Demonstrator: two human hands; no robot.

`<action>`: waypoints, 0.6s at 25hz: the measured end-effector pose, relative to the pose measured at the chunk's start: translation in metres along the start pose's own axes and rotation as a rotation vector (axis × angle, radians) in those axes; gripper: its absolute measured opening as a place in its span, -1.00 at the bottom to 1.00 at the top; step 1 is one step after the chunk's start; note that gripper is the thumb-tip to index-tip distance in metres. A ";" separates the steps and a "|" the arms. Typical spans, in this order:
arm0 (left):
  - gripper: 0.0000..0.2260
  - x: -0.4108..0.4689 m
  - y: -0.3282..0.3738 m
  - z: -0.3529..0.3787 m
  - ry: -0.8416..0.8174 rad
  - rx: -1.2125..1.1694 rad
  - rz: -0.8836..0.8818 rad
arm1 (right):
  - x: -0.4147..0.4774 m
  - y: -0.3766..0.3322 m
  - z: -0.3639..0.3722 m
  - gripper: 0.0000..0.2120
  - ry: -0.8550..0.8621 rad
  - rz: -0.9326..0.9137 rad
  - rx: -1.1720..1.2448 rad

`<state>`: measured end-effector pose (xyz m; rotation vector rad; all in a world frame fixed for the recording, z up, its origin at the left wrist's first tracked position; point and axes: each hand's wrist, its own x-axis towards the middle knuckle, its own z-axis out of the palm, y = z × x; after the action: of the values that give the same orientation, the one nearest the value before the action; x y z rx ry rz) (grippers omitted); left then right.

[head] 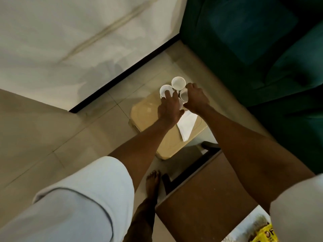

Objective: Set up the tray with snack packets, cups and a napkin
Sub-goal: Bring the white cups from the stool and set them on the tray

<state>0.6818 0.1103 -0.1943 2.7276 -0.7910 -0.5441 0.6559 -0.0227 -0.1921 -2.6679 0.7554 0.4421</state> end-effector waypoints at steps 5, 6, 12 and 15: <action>-0.43 0.002 0.011 0.010 0.067 0.065 -0.010 | 0.002 -0.002 0.013 -0.31 0.106 0.043 -0.016; -0.41 0.004 0.011 0.011 0.087 0.055 -0.012 | 0.003 -0.002 0.015 -0.30 0.126 0.049 -0.005; -0.35 0.006 0.002 0.006 0.077 0.070 0.002 | -0.006 -0.010 0.013 -0.24 0.138 0.096 0.093; -0.41 0.001 0.020 -0.006 0.032 0.066 0.083 | -0.033 0.009 0.002 -0.29 0.168 0.139 0.156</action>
<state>0.6757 0.0946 -0.1821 2.7410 -0.9257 -0.4641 0.6237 -0.0145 -0.1837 -2.5387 0.9869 0.1844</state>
